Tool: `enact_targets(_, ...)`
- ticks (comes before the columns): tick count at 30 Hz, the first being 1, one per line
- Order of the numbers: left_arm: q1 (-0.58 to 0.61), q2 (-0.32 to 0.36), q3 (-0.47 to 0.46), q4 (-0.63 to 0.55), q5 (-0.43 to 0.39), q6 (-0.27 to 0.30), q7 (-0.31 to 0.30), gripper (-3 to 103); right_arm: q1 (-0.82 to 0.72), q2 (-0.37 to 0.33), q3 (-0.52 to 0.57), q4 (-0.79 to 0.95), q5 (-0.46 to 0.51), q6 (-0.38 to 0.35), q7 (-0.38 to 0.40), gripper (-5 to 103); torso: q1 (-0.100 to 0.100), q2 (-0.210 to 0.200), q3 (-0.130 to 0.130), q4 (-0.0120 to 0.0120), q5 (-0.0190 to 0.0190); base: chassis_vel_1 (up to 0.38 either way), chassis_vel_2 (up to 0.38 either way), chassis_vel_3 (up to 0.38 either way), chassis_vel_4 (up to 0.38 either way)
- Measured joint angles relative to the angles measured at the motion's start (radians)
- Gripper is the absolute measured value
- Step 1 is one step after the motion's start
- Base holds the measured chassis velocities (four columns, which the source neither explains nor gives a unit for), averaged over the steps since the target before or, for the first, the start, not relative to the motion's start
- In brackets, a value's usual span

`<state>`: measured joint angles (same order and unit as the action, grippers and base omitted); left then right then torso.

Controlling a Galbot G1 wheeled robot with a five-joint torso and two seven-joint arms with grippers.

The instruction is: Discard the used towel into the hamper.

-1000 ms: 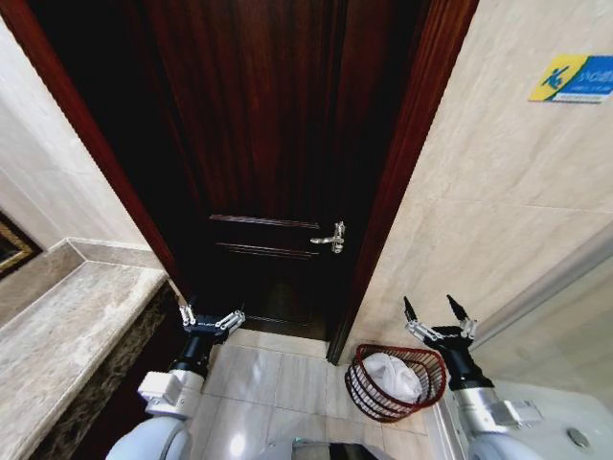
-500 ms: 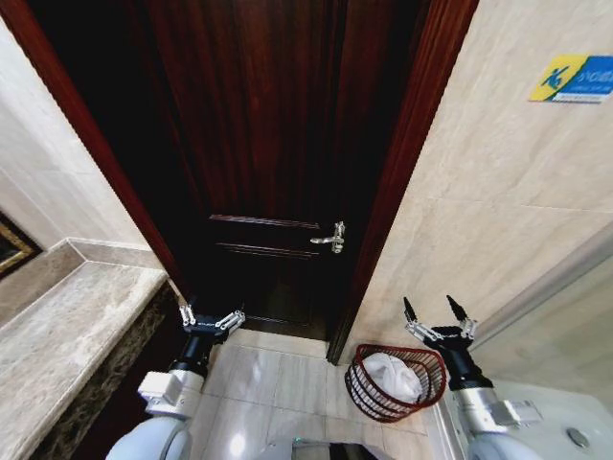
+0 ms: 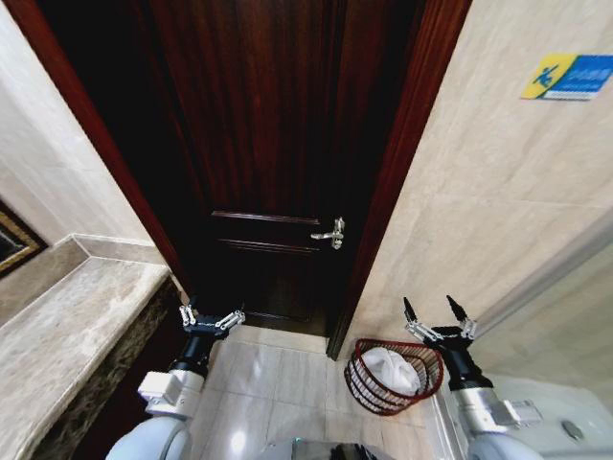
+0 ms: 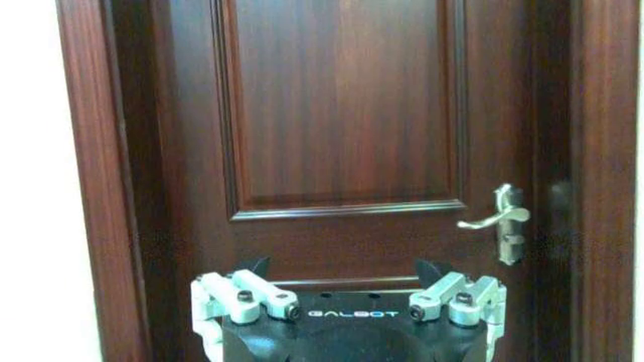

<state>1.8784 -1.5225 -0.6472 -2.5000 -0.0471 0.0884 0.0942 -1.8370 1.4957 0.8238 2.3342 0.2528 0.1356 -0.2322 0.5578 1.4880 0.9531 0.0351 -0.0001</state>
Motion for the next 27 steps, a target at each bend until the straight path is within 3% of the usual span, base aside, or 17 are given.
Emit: enact_targets(27, 0.0, 0.0, 0.0, 0.0, 0.0, 0.0, 0.0, 93, 0.0, 0.0, 0.0, 0.0, 0.0, 0.0, 0.0, 100, 0.0, 0.0, 0.0, 0.0002, 0.0001, 0.172, -0.178, -0.165, 0.166)
